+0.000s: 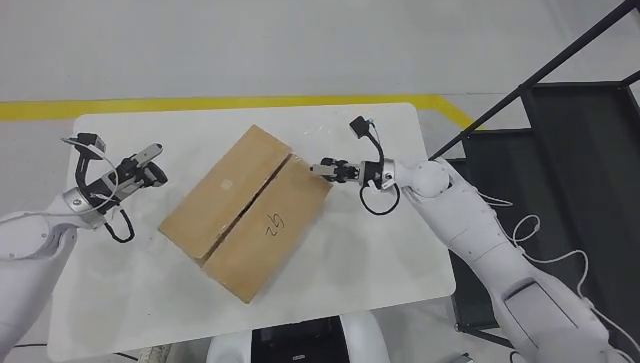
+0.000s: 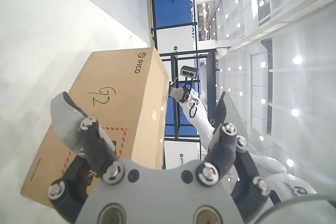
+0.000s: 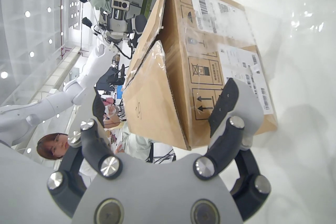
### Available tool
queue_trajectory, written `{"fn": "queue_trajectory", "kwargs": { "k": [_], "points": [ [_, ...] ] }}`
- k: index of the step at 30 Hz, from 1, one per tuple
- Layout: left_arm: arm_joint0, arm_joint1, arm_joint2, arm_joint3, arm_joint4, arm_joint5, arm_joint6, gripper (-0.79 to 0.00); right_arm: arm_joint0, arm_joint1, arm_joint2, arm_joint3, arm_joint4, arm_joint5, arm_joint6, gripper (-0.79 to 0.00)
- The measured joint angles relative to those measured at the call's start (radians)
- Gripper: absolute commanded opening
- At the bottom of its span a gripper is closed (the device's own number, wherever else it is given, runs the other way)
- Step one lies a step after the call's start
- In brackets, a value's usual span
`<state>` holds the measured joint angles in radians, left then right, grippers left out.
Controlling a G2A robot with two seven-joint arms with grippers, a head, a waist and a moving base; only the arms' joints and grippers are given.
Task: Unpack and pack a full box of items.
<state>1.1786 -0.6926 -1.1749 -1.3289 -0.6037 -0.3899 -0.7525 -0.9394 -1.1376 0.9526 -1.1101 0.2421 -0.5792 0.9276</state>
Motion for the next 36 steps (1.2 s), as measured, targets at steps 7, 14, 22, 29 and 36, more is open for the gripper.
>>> {"fn": "queue_trajectory", "kwargs": {
  "k": [7,14,22,29,36],
  "points": [
    [0.04,0.01,-0.04,-0.041,0.066,0.106,-0.062,0.0,-0.086,0.033,0.056,-0.134,0.031,0.048,0.142,0.0],
    [0.085,0.024,-0.071,-0.105,0.13,0.268,-0.157,0.0,-0.158,0.06,0.117,-0.248,-0.004,0.093,0.155,0.0],
    [0.125,0.032,-0.11,-0.151,0.176,0.37,-0.179,0.0,-0.198,0.077,0.193,-0.304,-0.183,0.097,-0.03,0.0],
    [0.215,0.055,-0.22,-0.211,0.206,0.455,-0.191,0.0,-0.231,0.088,0.214,-0.338,-0.195,0.116,0.003,0.0],
    [0.325,0.062,-0.296,-0.283,0.1,0.523,-0.264,0.0,-0.253,0.095,0.221,-0.36,-0.179,0.127,0.04,0.0]
  ]
}}
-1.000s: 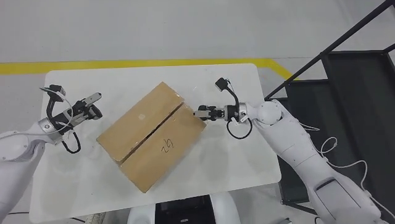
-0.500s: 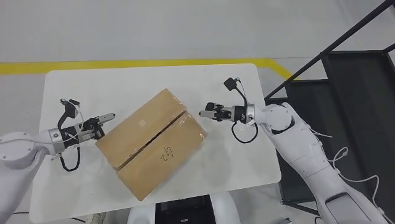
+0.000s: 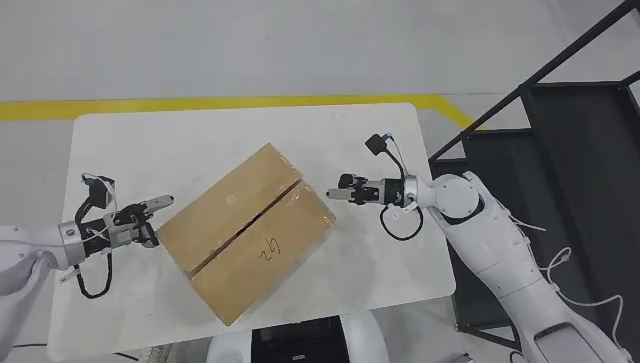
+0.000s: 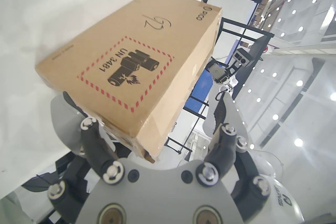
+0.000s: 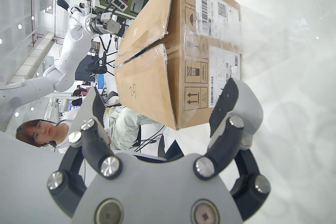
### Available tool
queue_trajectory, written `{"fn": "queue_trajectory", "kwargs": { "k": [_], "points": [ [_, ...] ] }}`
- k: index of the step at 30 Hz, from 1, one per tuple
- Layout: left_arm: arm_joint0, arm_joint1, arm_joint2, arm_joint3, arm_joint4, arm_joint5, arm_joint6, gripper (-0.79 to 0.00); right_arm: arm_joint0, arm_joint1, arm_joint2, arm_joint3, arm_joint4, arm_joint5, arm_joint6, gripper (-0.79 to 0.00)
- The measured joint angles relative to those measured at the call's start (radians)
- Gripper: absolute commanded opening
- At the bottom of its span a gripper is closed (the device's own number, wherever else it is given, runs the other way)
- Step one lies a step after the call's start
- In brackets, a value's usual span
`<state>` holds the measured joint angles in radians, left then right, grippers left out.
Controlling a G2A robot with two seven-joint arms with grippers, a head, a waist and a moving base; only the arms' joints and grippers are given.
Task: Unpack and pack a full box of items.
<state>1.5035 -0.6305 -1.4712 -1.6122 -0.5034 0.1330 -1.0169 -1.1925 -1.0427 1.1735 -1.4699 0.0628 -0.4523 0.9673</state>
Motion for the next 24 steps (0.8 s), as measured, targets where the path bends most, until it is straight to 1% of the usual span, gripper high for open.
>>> {"fn": "queue_trajectory", "kwargs": {
  "k": [4,6,10,15,21,24],
  "points": [
    [0.033,0.004,-0.009,-0.019,0.016,0.069,-0.046,0.0,-0.006,0.001,-0.001,-0.006,0.002,0.006,-0.001,0.0],
    [0.037,0.004,-0.016,-0.026,0.011,0.074,-0.053,0.0,-0.007,0.002,-0.002,-0.007,0.002,0.007,-0.002,0.0],
    [0.039,-0.009,-0.019,-0.026,-0.087,0.007,-0.028,0.0,-0.013,0.003,-0.004,-0.007,0.003,0.011,-0.008,0.0],
    [0.014,-0.029,0.017,0.006,-0.14,-0.098,0.032,0.0,-0.025,0.004,-0.009,-0.01,0.006,0.02,-0.012,0.0],
    [-0.056,-0.056,0.089,0.06,-0.159,-0.203,0.072,0.0,-0.042,0.009,-0.002,-0.022,0.01,0.037,0.008,0.0],
    [-0.104,-0.073,0.131,0.092,-0.162,-0.254,0.091,0.0,-0.051,0.014,0.005,-0.034,0.013,0.05,0.028,0.0]
  ]
}}
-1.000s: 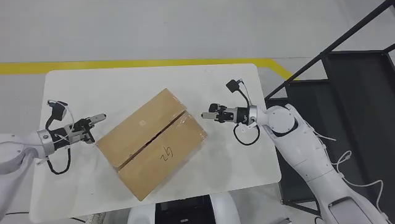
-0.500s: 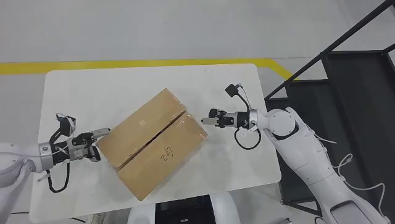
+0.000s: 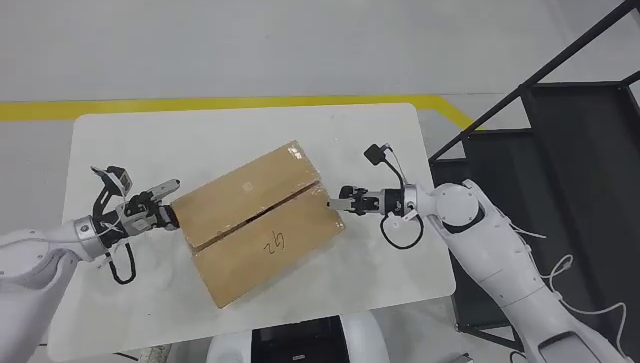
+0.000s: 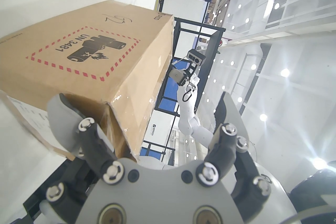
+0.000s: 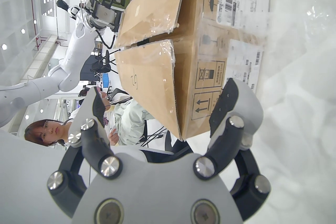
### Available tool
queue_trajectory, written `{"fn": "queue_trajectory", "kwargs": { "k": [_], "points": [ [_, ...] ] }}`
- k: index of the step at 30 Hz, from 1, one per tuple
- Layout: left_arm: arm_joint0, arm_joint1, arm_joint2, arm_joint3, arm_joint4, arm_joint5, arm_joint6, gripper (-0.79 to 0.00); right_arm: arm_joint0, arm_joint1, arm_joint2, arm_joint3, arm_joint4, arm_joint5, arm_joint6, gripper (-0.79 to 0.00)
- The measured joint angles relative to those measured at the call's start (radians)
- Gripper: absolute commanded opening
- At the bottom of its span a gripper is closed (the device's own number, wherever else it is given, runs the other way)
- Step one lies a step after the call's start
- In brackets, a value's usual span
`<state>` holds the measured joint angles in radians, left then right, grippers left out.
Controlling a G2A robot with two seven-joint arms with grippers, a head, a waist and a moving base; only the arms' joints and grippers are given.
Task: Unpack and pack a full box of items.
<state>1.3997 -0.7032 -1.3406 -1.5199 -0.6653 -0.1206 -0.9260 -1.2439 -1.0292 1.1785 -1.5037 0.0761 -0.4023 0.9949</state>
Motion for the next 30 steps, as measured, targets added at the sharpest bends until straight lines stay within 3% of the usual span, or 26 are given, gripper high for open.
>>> {"fn": "queue_trajectory", "kwargs": {
  "k": [7,13,22,30],
  "points": [
    [-0.127,-0.047,0.106,0.096,-0.022,-0.103,0.044,0.0,-0.021,0.013,0.046,-0.03,-0.046,0.03,-0.016,0.0],
    [-0.218,-0.082,0.186,0.176,-0.024,-0.131,0.023,0.0,-0.049,0.032,0.102,-0.069,-0.104,0.078,0.017,0.0],
    [-0.284,-0.112,0.225,0.241,0.002,-0.164,0.016,0.0,-0.134,0.061,0.148,-0.196,0.013,0.173,0.291,0.0],
    [-0.3,-0.123,0.216,0.252,0.033,-0.175,0.017,0.0,-0.15,0.055,0.104,-0.221,0.064,0.168,0.22,0.0]
  ]
}}
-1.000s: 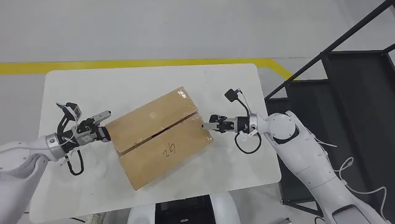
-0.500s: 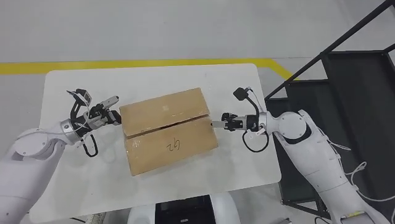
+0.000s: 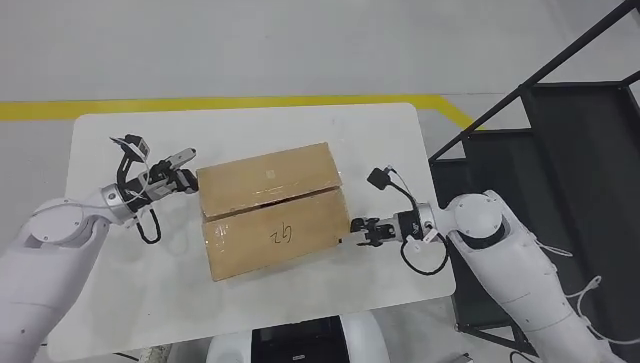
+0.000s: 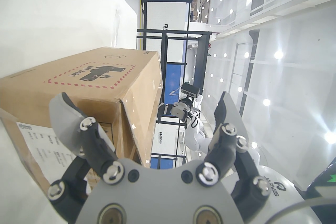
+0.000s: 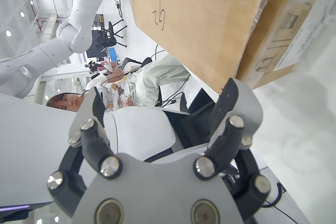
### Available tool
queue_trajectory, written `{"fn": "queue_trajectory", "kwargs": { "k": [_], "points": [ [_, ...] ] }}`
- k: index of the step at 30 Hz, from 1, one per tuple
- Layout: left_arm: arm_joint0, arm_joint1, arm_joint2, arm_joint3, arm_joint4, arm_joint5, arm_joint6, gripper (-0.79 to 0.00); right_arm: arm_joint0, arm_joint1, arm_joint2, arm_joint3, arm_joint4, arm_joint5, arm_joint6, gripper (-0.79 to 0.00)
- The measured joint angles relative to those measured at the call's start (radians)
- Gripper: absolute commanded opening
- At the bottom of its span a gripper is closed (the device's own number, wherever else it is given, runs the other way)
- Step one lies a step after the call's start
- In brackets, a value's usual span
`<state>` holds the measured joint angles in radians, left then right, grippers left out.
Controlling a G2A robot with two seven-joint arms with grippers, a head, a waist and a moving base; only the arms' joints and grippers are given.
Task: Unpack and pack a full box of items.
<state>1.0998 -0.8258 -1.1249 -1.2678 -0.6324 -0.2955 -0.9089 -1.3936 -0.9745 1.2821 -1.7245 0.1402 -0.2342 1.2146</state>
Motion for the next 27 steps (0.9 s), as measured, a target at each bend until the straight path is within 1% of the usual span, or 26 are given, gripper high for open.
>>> {"fn": "queue_trajectory", "kwargs": {
  "k": [5,10,15,18,21,24,27],
  "points": [
    [0.006,0.001,-0.025,-0.006,0.029,0.003,0.007,0.0,0.032,-0.011,-0.059,0.029,-0.005,-0.024,-0.064,0.0],
    [0.022,0.006,-0.062,-0.02,0.057,0.014,0.014,0.0,0.062,-0.01,-0.037,0.053,-0.009,-0.038,-0.117,0.0],
    [0.043,0.008,-0.084,-0.042,0.069,0.028,0.014,0.0,0.048,0.002,0.02,0.052,-0.012,-0.033,-0.098,0.0],
    [0.054,0.007,-0.092,-0.052,0.073,0.034,0.02,0.0,0.023,0.012,0.043,0.068,-0.06,-0.032,-0.077,0.0],
    [0.061,0.005,-0.098,-0.064,0.079,0.039,0.025,0.0,-0.007,0.013,0.025,0.07,-0.073,-0.04,-0.066,0.0],
    [0.064,0.003,-0.105,-0.074,0.087,0.047,0.03,0.0,-0.025,0.01,-0.012,0.056,-0.044,-0.04,-0.057,0.0],
    [0.062,0.003,-0.113,-0.082,0.097,0.056,0.03,0.0,-0.023,0.003,-0.05,0.038,-0.012,-0.038,-0.077,0.0]
  ]
}}
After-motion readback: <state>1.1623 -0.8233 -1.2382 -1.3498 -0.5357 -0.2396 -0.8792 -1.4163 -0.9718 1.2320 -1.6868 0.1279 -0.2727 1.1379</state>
